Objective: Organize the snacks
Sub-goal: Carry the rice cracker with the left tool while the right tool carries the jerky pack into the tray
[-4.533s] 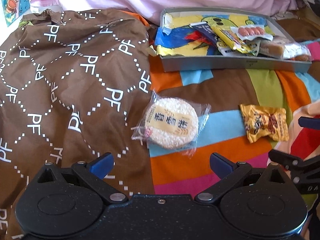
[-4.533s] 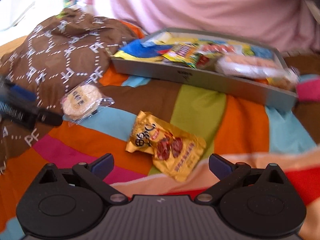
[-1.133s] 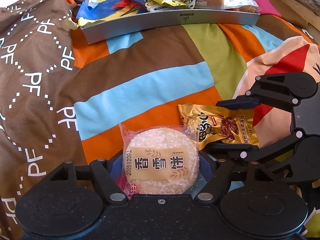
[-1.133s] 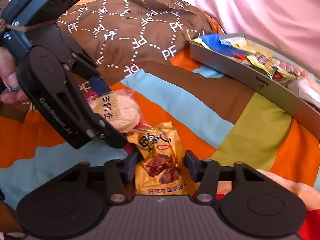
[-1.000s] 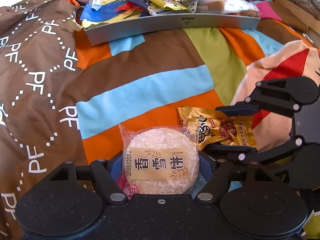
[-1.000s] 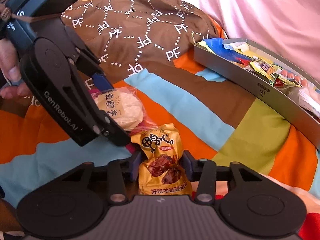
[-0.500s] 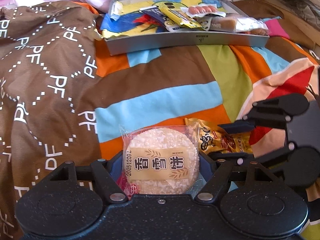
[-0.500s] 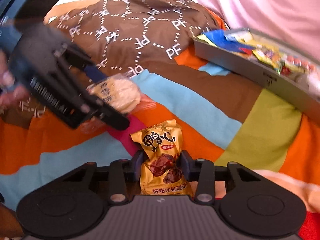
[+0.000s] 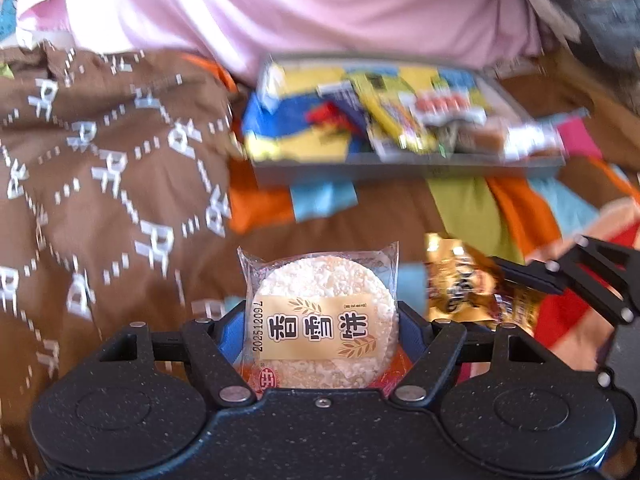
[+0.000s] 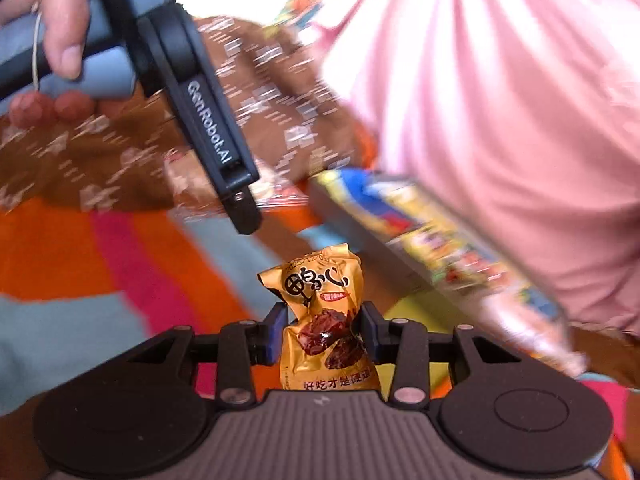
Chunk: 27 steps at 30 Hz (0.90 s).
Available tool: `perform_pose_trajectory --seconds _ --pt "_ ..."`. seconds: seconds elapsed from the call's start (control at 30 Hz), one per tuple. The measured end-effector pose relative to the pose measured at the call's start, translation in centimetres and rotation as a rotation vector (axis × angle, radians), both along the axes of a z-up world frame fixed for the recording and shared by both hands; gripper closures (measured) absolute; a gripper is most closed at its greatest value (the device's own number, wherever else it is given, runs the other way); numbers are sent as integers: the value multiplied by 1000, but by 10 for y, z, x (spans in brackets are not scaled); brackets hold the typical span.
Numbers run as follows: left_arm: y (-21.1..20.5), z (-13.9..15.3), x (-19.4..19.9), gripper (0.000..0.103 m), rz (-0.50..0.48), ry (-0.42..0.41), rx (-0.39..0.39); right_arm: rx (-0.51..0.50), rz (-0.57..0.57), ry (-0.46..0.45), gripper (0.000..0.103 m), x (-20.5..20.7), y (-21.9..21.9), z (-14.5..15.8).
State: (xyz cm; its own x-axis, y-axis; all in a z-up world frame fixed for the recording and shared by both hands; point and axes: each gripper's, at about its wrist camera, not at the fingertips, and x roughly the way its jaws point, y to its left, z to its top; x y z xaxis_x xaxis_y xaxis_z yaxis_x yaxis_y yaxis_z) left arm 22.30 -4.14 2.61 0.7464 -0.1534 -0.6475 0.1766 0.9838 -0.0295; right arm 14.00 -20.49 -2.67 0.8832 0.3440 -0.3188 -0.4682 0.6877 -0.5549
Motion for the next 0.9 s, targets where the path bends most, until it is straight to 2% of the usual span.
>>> perform_pose_trajectory --seconds 0.2,0.33,0.6,0.8,0.9 --pt "-9 35 43 28 52 -81 4 97 -106 -172 60 22 -21 32" --pt "-27 62 81 28 47 -120 42 166 -210 -209 60 50 -45 52" --pt "-78 102 149 28 101 -143 19 337 -358 -211 60 101 -96 82" --pt "-105 94 184 27 139 -73 7 340 -336 -164 59 126 -102 76" --pt "-111 84 198 27 151 -69 22 326 -321 -162 59 130 -100 74"
